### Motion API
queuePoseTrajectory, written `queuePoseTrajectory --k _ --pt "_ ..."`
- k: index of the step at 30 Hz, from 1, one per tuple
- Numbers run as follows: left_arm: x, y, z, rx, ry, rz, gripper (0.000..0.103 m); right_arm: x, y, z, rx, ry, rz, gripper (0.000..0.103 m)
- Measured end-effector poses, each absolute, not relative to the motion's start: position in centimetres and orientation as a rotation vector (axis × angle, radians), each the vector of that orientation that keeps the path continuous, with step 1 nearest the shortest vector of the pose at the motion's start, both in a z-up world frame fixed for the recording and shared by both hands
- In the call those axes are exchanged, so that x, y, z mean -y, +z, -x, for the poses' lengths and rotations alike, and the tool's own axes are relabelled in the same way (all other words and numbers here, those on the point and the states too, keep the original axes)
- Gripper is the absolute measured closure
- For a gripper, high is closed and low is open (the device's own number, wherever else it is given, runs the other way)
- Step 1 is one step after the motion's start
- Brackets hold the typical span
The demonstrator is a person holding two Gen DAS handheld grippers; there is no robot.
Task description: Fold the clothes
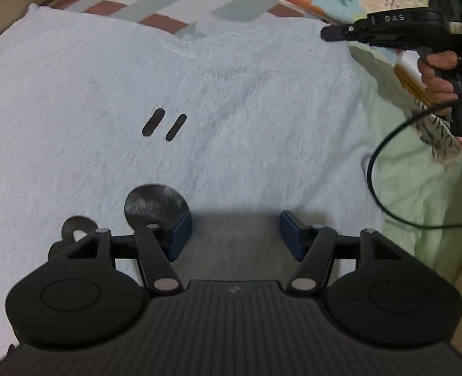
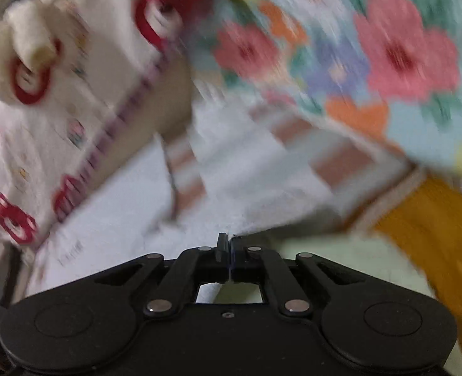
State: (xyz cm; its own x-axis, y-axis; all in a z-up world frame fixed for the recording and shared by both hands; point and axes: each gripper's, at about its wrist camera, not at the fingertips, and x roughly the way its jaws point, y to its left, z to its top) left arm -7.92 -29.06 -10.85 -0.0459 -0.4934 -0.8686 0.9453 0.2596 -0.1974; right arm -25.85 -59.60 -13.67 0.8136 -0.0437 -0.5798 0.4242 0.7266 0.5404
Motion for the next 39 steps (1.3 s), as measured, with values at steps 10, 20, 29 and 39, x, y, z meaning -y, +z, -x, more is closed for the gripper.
queuePoseTrajectory --k 10,20,29,39 --pt "30.7 -8.8 6.6 -0.990 -1.275 -0.476 0.041 64.5 -16.6 22.5 -0.533 -0.277 -1.016 0.044" --pt "33.9 -9.4 6.6 -0.948 -1.271 -0.378 0.041 62.3 -11.1 23.4 -0.360 -0.298 -0.689 0.100" --pt "34.8 -11.8 7.3 -1.076 -1.271 -0.411 0.040 63.0 -15.1 23.2 -0.510 -0.383 -0.695 0.100" --pt "32.8 -9.8 3.3 -1.117 -1.189 -0.256 0.039 60.4 -11.0 19.9 -0.555 -0.338 -0.477 0.098"
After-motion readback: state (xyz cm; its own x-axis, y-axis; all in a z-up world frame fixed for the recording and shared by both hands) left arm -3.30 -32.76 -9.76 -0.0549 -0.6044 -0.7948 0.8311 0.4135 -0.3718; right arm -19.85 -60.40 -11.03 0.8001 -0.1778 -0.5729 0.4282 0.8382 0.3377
